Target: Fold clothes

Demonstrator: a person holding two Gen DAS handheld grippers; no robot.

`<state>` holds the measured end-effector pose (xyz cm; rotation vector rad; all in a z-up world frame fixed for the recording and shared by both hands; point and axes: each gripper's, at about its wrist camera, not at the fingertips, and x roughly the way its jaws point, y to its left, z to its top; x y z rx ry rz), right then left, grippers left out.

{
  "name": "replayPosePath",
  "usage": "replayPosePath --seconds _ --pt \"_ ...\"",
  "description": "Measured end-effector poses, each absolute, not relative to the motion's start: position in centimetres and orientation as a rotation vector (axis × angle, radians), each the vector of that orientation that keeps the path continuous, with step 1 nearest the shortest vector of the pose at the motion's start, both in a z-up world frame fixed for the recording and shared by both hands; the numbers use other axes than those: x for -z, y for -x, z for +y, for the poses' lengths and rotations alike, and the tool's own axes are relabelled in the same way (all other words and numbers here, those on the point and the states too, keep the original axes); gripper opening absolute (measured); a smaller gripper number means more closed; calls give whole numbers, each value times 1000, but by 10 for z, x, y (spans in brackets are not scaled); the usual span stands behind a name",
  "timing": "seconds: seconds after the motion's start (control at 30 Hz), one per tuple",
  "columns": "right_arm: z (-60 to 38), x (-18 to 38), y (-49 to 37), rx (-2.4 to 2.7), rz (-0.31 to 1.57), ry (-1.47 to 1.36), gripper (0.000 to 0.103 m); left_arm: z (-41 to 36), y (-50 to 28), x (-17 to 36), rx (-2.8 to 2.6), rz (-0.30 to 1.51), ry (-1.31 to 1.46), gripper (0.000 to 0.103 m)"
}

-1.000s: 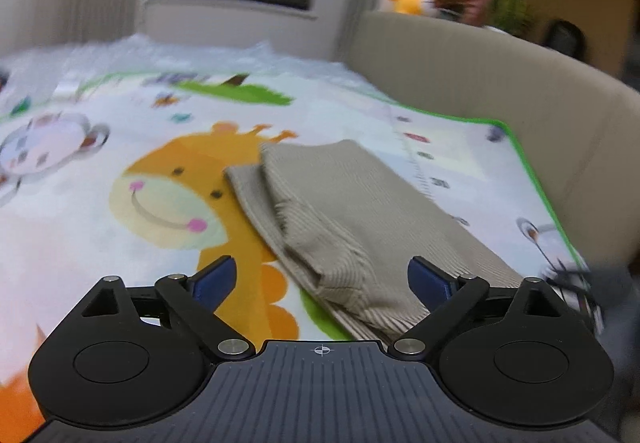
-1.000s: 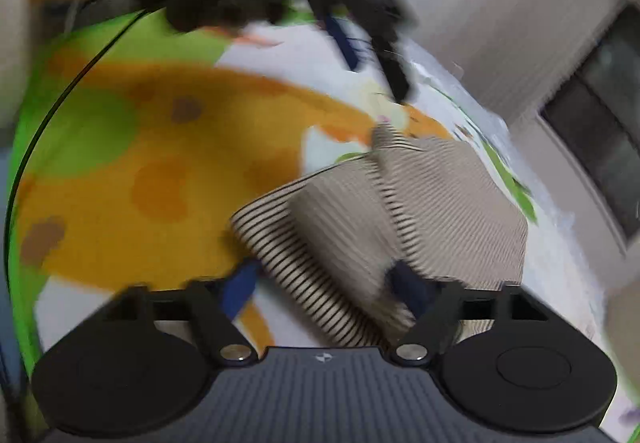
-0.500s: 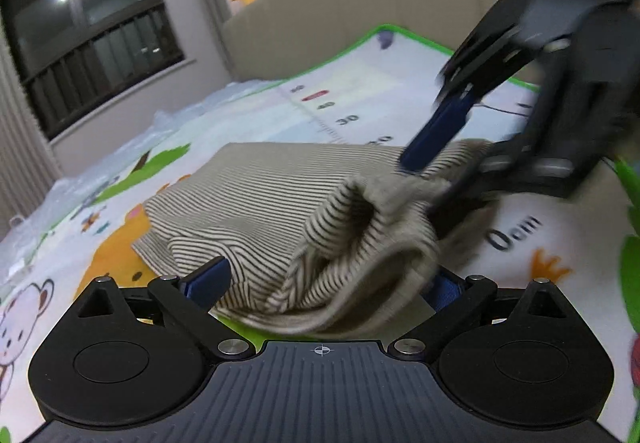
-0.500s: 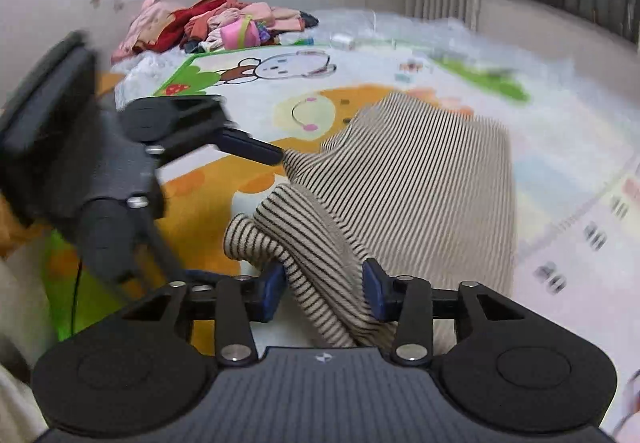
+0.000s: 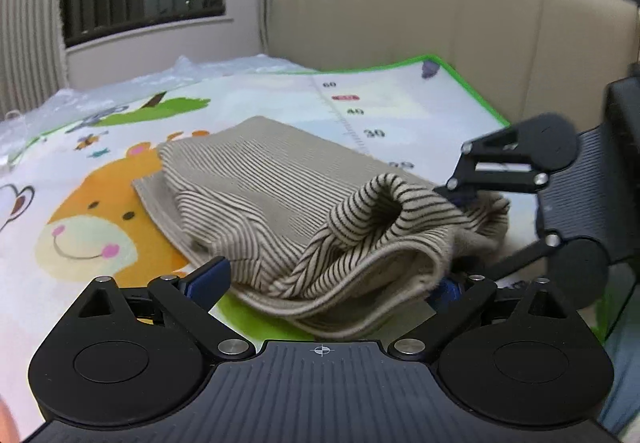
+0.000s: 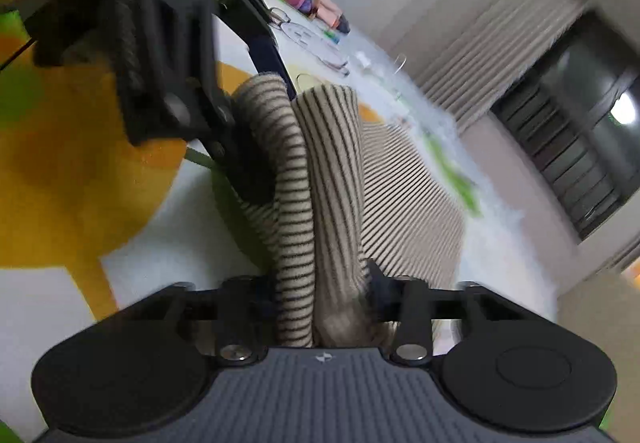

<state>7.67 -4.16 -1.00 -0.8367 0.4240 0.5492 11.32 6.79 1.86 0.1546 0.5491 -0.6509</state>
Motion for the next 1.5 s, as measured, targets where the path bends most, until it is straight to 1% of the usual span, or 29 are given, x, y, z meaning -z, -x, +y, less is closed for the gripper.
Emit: replayPosePath --seconds 0.1,0.2,0.37,0.5,0.63,0.77,0.87,0.97,1.03,1.07,1.2,1.23,1.3,1.33,1.5 --pt "-44 0 -75 -562 442 828 30 99 -114 -40 678 532 -18 102" --pt "-44 -10 -79 -589 491 796 29 115 -136 -49 584 525 69 102" --pt "-40 -46 -54 -687 530 820 28 98 -189 -22 488 613 16 102" --pt "-41 -96 -47 -713 509 891 28 90 -197 6 575 692 -49 102" --pt "-32 -124 -84 -764 518 966 29 103 -196 14 643 697 -18 101" --pt "-17 -109 -146 -775 551 963 30 121 -197 18 691 690 20 101" --pt "-9 -88 -199 -779 604 911 34 130 -195 19 705 675 47 101" --pt "-4 -59 -244 -779 672 858 41 139 -192 15 706 654 82 101" --pt "-3 -48 -256 -789 669 825 52 147 -189 8 693 628 96 101" --pt "-4 -48 -261 -792 665 800 54 151 -188 4 684 613 100 101" --pt "-13 -55 -267 -788 662 704 62 158 -179 -23 686 506 158 101" --pt "-15 -58 -265 -782 650 701 63 155 -181 -28 701 480 177 101" --pt "-23 -71 -255 -755 590 690 63 145 -185 -33 730 450 189 101" --pt "-29 -79 -252 -738 558 666 65 139 -187 -35 743 439 191 101" --pt "-80 -118 -216 -580 387 443 68 106 -200 -26 748 453 185 101"
